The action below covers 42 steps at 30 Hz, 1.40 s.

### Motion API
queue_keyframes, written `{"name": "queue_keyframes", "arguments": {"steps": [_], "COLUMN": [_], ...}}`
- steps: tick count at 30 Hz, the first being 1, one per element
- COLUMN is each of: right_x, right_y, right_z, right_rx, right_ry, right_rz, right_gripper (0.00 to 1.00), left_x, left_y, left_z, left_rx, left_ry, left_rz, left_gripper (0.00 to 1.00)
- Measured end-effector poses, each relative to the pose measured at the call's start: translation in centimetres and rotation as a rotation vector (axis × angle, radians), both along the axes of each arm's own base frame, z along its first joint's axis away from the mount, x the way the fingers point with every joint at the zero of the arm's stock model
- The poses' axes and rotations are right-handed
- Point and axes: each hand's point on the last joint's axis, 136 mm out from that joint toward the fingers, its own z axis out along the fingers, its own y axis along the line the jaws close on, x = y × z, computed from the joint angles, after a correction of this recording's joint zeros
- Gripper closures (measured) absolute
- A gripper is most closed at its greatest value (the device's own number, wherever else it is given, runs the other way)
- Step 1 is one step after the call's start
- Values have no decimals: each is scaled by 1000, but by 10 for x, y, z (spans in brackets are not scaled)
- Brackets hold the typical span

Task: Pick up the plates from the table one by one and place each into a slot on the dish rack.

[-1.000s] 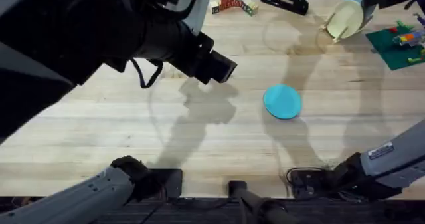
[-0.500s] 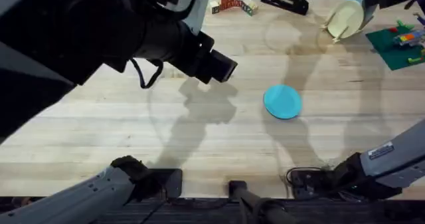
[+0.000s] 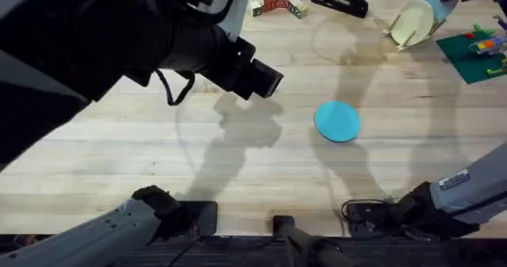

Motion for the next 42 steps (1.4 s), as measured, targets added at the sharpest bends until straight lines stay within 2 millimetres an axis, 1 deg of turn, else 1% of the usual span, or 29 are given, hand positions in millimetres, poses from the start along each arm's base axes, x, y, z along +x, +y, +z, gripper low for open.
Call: {"name": "queue_keyframes", "arguments": {"steps": [6, 25, 35, 38, 42], "right_x": [-5, -6, -4, -4, -1], "right_y": [-5, -6, 2, 2, 1], "right_z": [0, 0, -1, -4, -15], "right_rx": [-14, -22, 17, 18, 16], "right_ry": [19, 23, 16, 21, 38], "right_rz": [-35, -40, -12, -9, 4], "right_gripper": [972, 971, 972, 972, 972], "left_x": [0, 0, 0, 0, 0], "left_y": [0, 0, 0, 0, 0], "left_z": [0, 0, 0, 0, 0], "left_rx": [0, -1, -1, -1, -1], "left_ry": [0, 1, 0, 1, 1], "left_rz": [0, 1, 1, 1, 1], "left_gripper": [7, 7, 6, 6, 7]}}
